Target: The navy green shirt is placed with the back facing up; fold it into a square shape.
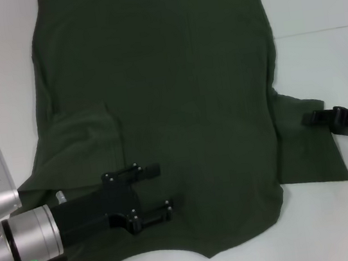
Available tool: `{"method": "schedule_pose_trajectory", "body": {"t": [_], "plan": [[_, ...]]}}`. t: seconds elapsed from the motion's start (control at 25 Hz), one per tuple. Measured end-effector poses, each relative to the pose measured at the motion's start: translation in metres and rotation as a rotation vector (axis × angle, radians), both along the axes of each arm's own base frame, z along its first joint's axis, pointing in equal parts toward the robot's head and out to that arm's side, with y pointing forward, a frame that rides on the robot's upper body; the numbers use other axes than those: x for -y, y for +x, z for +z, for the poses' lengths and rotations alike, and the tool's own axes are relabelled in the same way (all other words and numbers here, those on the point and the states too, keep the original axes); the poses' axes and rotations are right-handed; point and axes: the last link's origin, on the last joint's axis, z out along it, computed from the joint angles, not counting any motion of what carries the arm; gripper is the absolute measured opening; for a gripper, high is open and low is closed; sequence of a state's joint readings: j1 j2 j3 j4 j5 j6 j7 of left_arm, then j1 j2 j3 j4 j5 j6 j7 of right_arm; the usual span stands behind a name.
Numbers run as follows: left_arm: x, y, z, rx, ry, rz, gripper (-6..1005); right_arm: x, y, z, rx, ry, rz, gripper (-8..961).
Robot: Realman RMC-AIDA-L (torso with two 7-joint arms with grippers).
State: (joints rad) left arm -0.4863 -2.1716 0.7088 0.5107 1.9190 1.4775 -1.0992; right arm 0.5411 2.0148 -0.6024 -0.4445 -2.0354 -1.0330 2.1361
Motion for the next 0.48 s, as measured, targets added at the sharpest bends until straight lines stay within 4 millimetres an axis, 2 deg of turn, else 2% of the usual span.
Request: {"method": "schedule_pose_trajectory", "body": {"t": [0.24,0.48], "plan": [[-0.0016,-0.0001,0.0003,-0.004,0.003,0.002,761,-0.0004,0.0000,0.0007,-0.004,0.016,-0.001,314],[-0.0020,0.0003,0.0003,-0.005,0.003,0.002,761,0.0033,0.0068,0.0069,-0.018,0.054,-0.018,101]]}}
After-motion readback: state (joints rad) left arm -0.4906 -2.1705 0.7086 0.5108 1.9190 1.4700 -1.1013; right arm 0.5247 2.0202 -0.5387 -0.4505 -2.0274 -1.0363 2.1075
